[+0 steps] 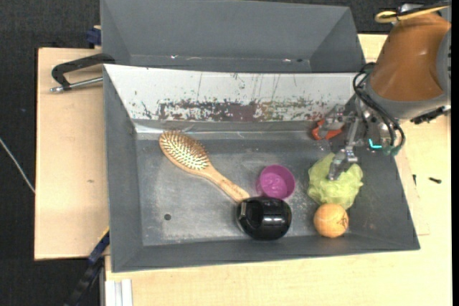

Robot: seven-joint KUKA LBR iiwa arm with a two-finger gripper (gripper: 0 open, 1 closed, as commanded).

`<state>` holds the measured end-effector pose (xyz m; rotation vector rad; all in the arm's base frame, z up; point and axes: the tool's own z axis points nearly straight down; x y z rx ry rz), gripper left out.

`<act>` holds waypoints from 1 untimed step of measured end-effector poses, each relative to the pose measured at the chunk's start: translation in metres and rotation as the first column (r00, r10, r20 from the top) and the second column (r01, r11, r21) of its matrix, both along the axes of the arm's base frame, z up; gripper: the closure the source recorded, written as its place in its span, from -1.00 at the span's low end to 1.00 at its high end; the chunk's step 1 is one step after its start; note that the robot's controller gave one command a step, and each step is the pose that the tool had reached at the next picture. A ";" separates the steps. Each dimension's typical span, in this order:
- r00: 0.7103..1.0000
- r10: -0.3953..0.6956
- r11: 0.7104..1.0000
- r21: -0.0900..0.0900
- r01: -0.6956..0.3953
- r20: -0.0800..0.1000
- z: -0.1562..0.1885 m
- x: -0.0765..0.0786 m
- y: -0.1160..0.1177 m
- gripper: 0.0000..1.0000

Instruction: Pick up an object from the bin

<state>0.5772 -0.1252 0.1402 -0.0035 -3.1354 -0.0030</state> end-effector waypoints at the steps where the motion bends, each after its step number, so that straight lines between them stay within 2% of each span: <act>1: 1.000 0.003 1.000 -0.002 -0.003 0.008 0.005 0.002 0.000 1.00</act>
Offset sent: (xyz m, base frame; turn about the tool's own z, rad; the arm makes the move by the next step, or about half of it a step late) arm 0.0000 0.0000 0.0000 0.0000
